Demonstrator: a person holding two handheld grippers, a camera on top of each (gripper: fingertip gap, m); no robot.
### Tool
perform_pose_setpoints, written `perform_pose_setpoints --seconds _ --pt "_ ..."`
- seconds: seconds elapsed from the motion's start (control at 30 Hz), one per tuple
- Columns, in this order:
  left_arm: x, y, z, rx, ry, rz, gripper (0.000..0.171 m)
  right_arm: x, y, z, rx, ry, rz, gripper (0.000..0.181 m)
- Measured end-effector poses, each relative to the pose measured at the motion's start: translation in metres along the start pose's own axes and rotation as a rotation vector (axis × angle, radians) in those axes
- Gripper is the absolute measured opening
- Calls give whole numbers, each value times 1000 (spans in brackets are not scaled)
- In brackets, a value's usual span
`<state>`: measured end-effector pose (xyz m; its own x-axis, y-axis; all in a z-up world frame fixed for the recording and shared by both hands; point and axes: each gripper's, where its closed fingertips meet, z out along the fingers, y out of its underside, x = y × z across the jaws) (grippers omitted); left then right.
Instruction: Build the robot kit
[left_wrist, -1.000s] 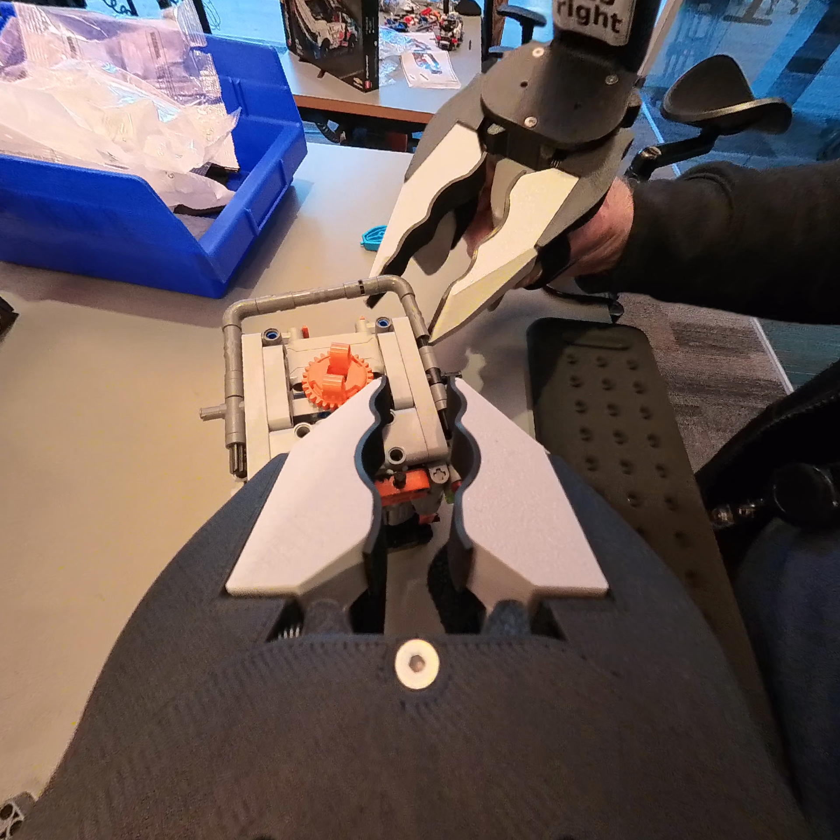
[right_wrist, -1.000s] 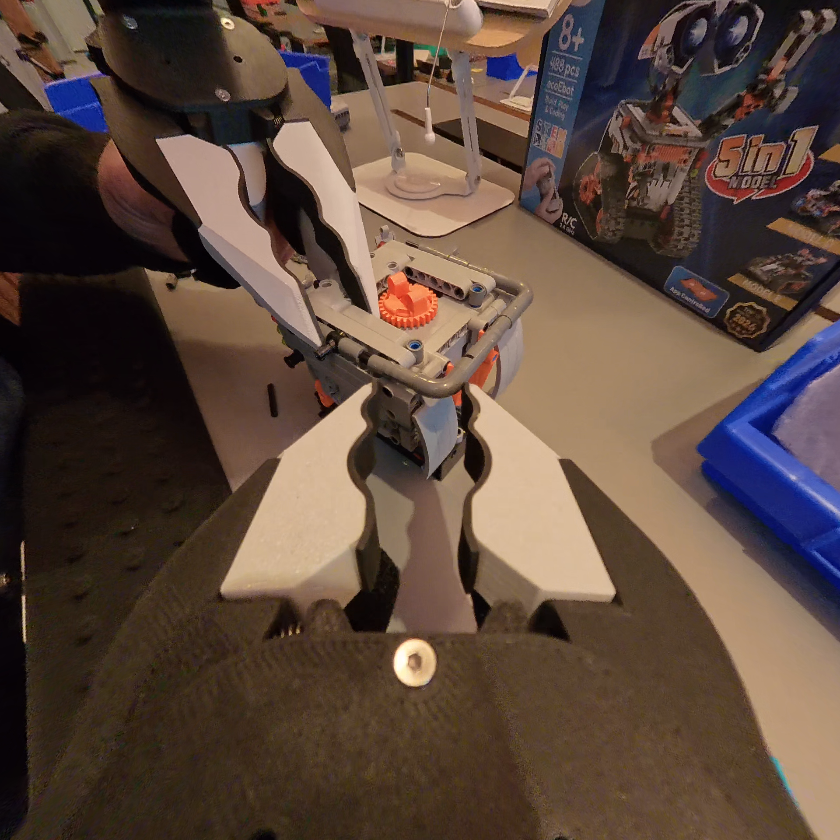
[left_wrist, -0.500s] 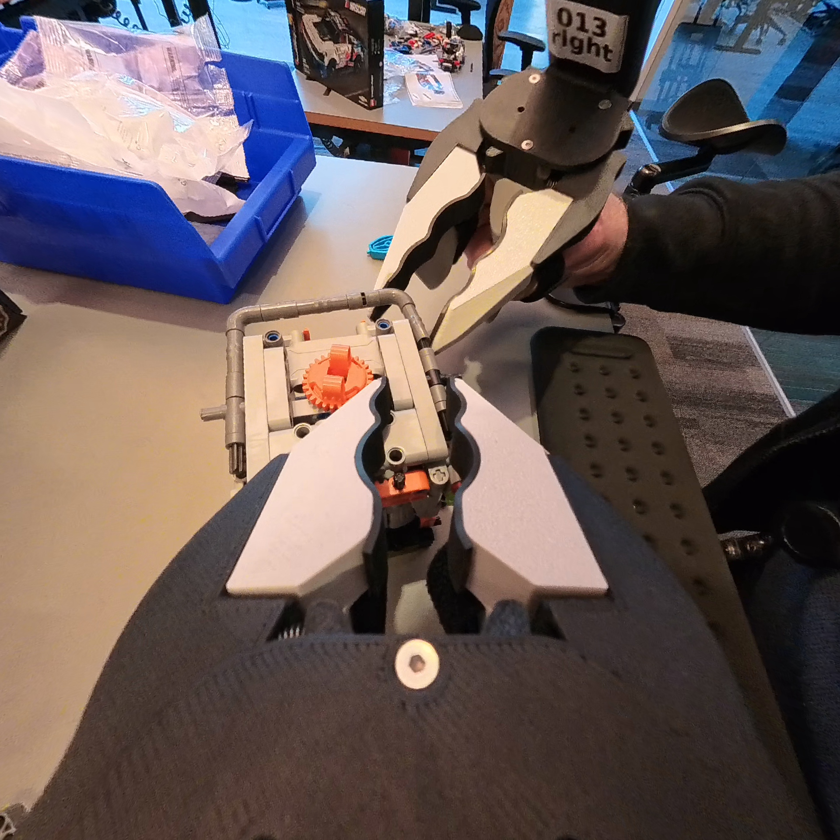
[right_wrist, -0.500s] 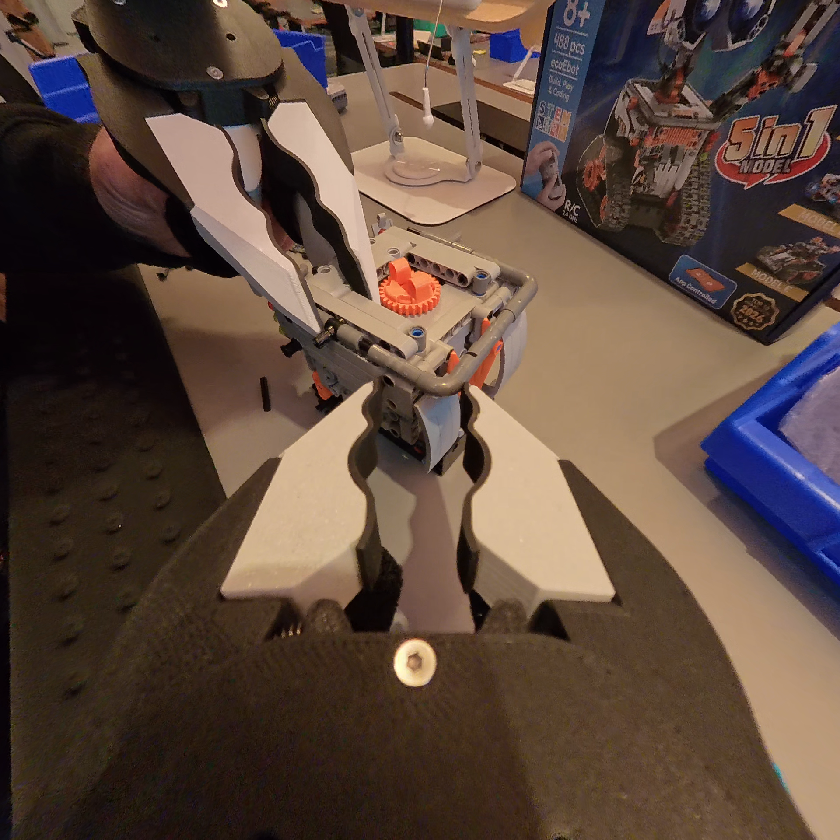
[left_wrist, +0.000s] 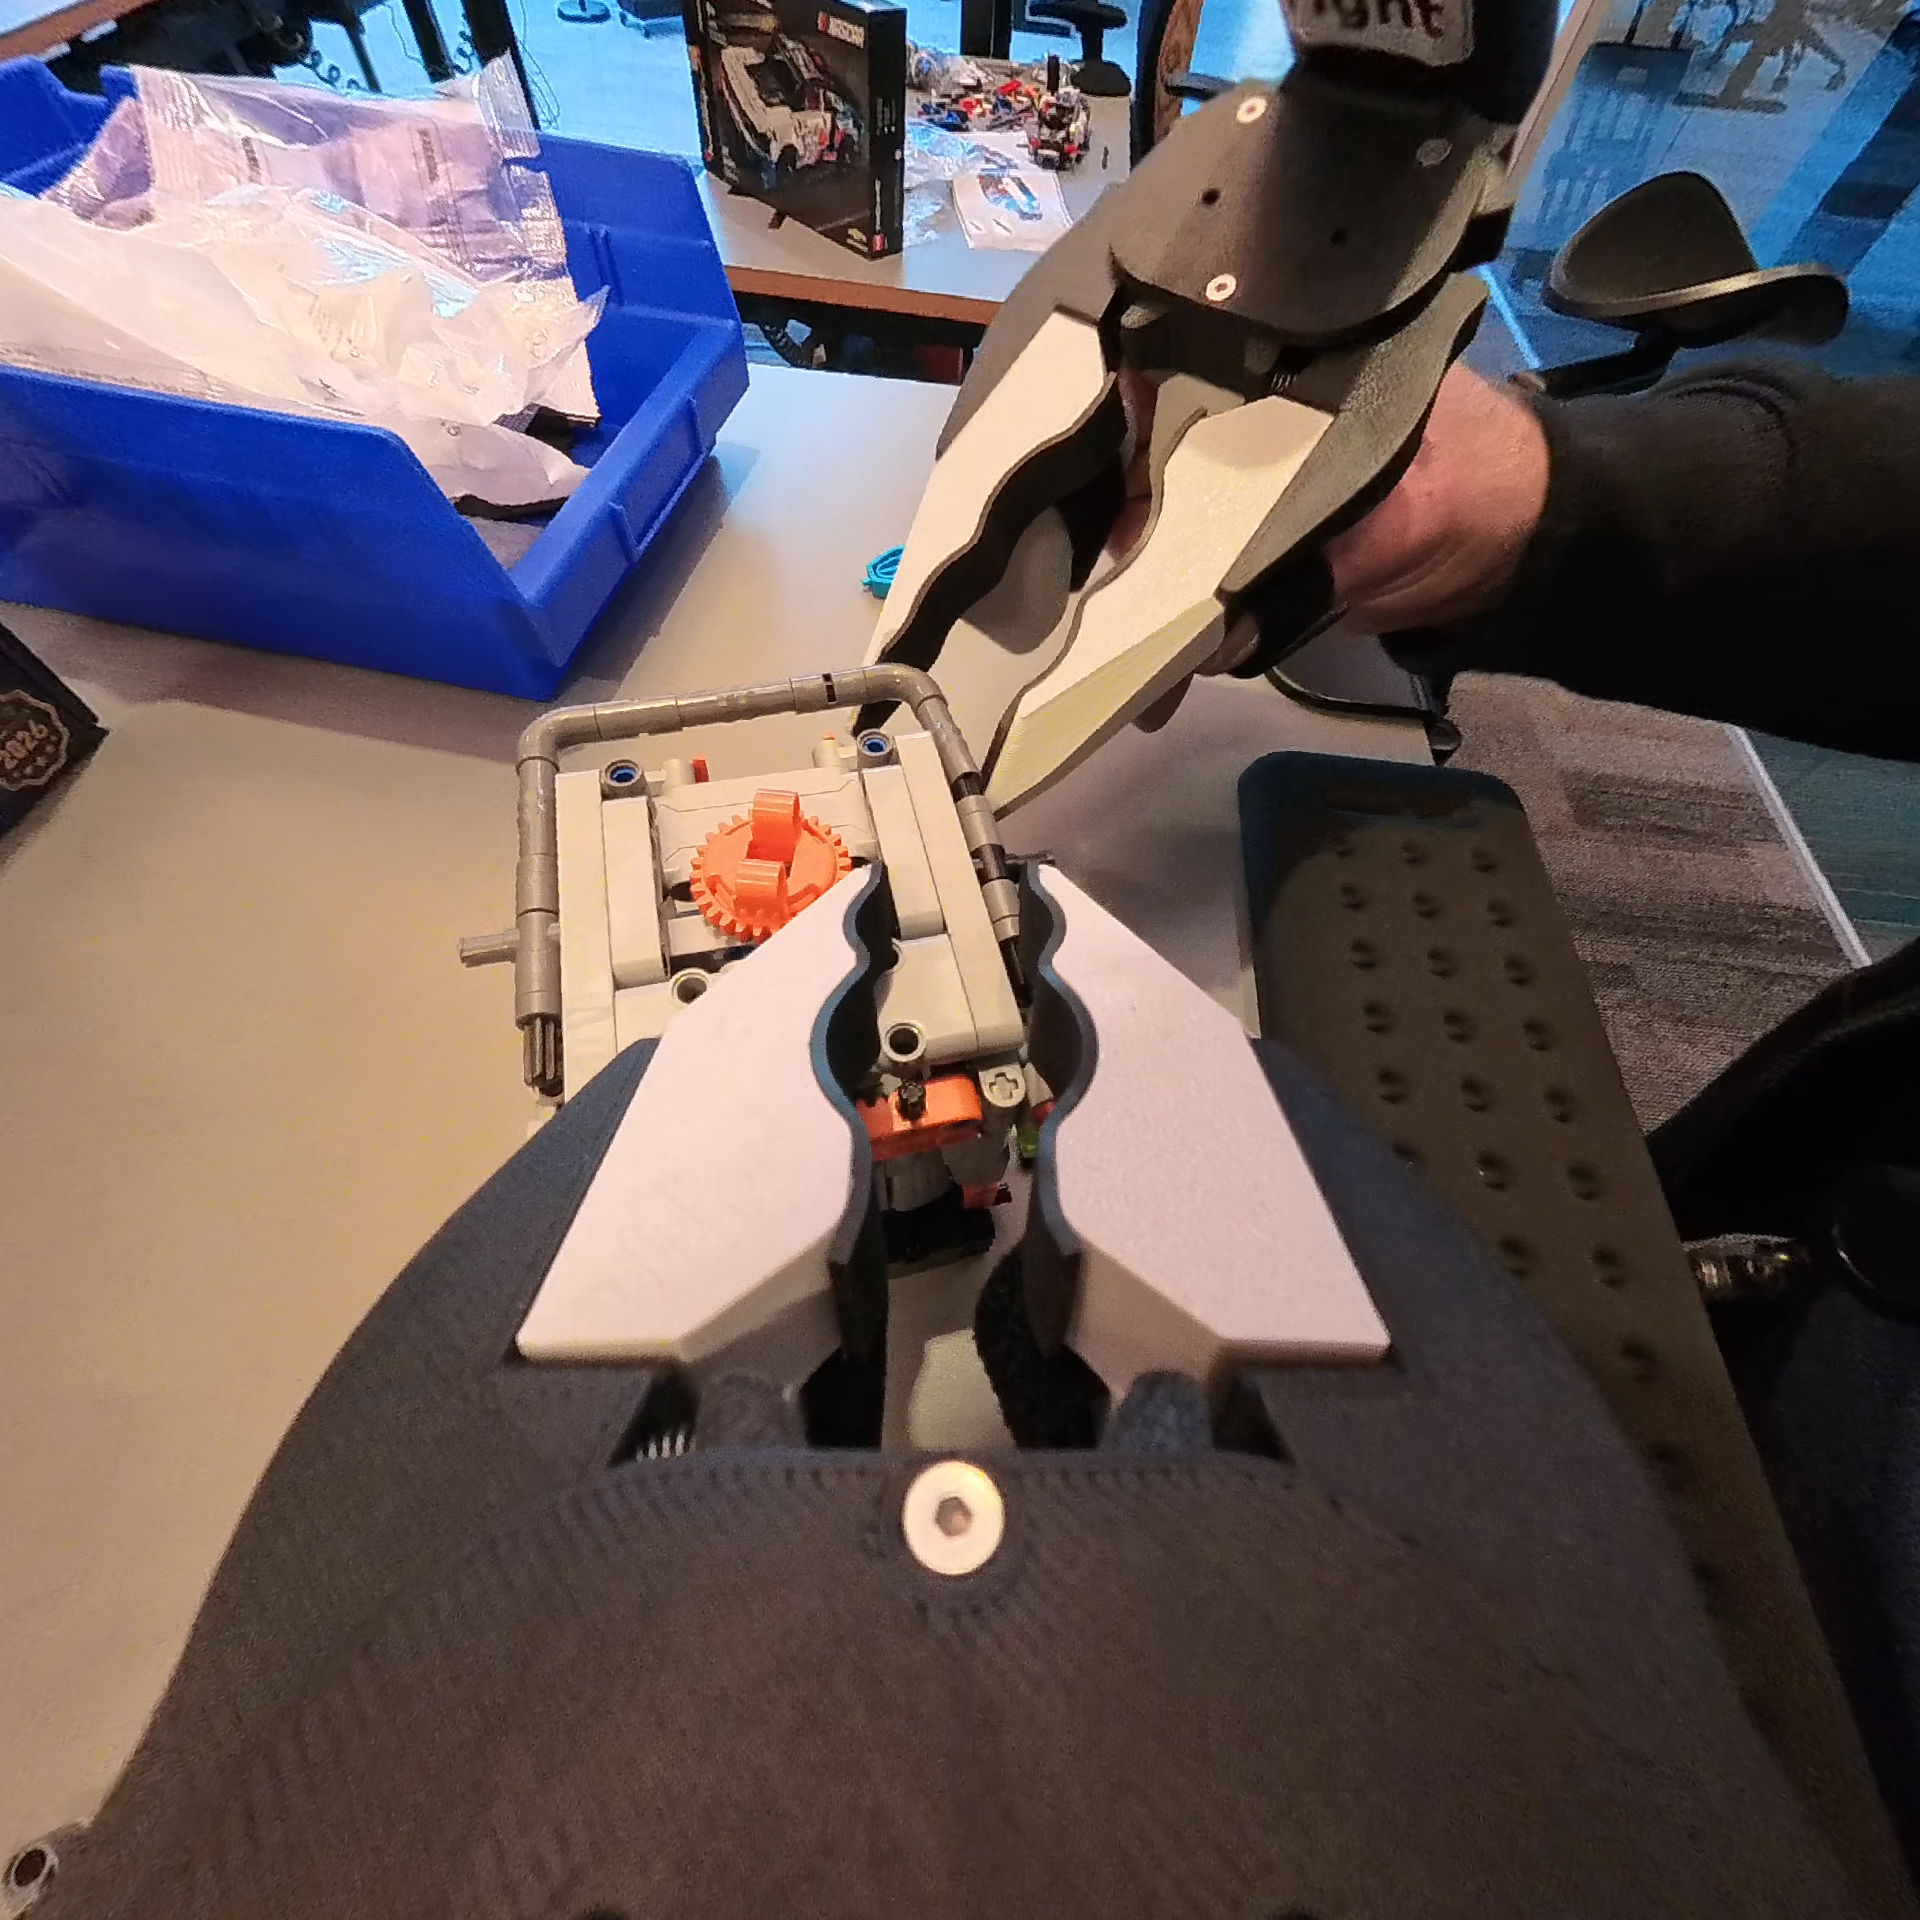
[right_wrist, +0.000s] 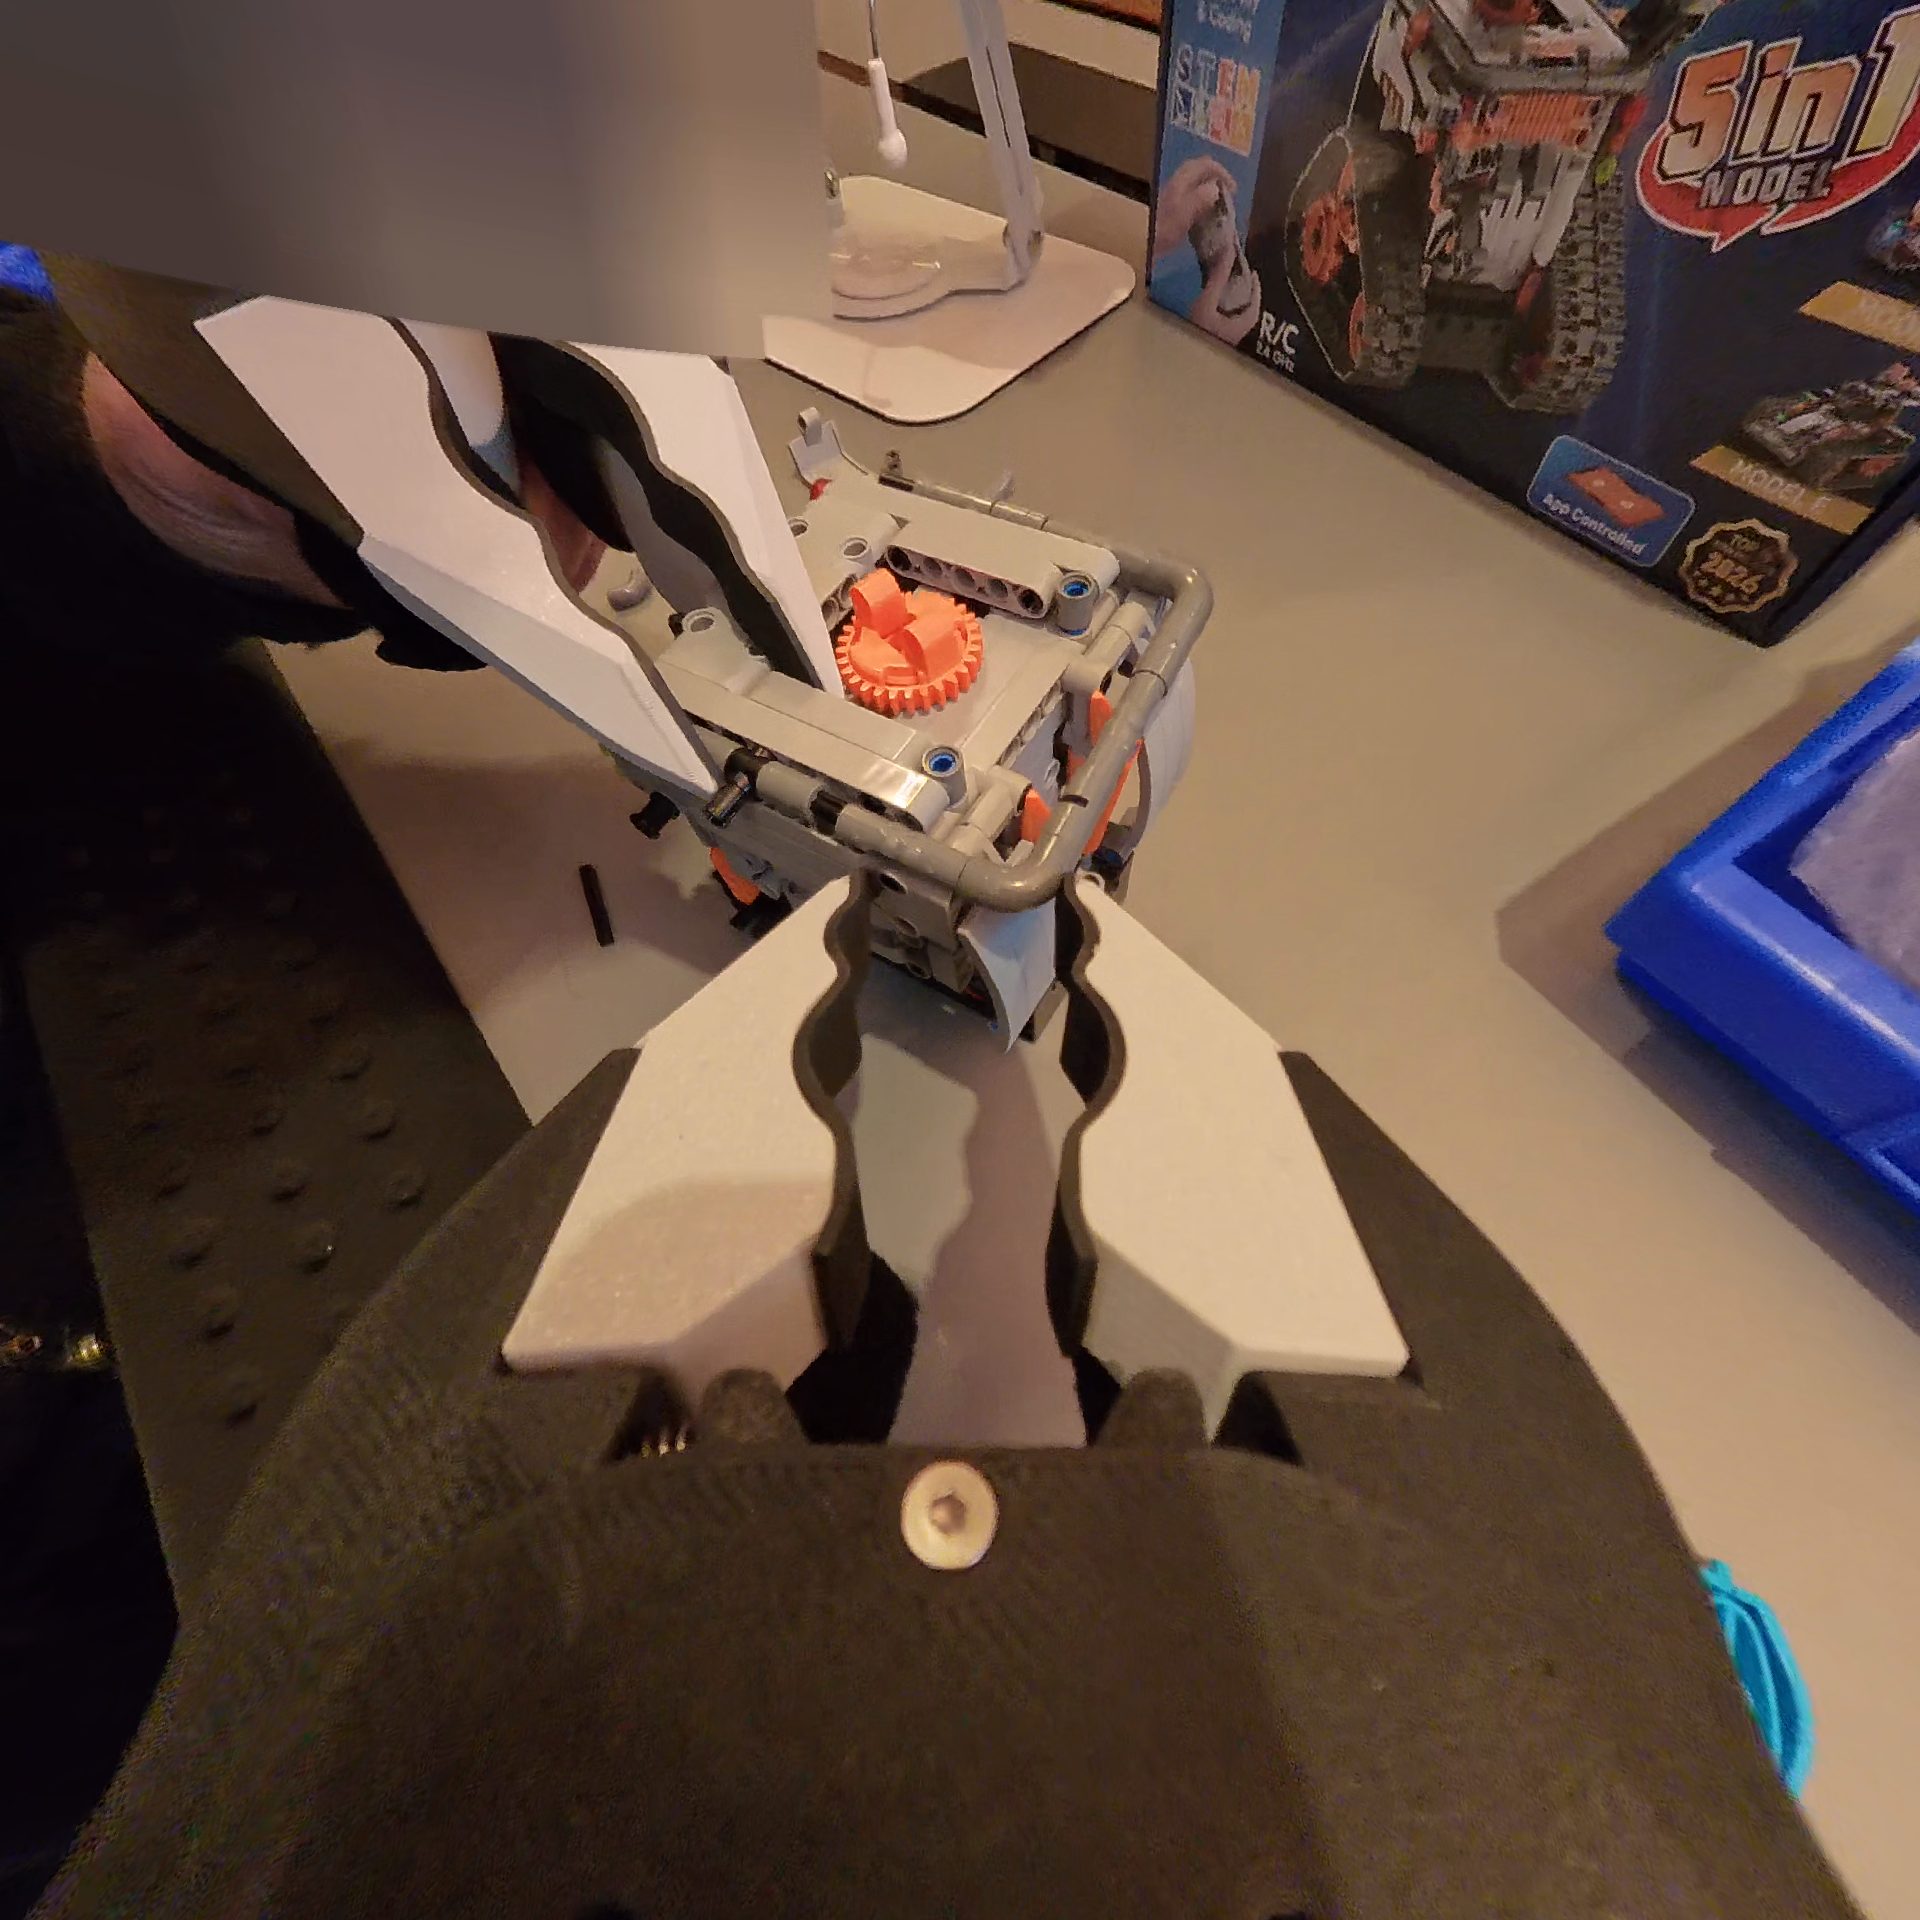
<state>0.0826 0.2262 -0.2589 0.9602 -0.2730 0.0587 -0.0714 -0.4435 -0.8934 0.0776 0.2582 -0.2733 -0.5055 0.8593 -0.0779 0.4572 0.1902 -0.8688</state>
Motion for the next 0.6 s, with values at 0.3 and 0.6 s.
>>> perform_pose_setpoints --seconds 0.3,0.6 --pt "-1 0 1 -5 -8 1 22 2 1 0 -75 14 49 32" --pt "-4 0 0 -17 -40 17 23 3 1 1 -131 -35 143 31"
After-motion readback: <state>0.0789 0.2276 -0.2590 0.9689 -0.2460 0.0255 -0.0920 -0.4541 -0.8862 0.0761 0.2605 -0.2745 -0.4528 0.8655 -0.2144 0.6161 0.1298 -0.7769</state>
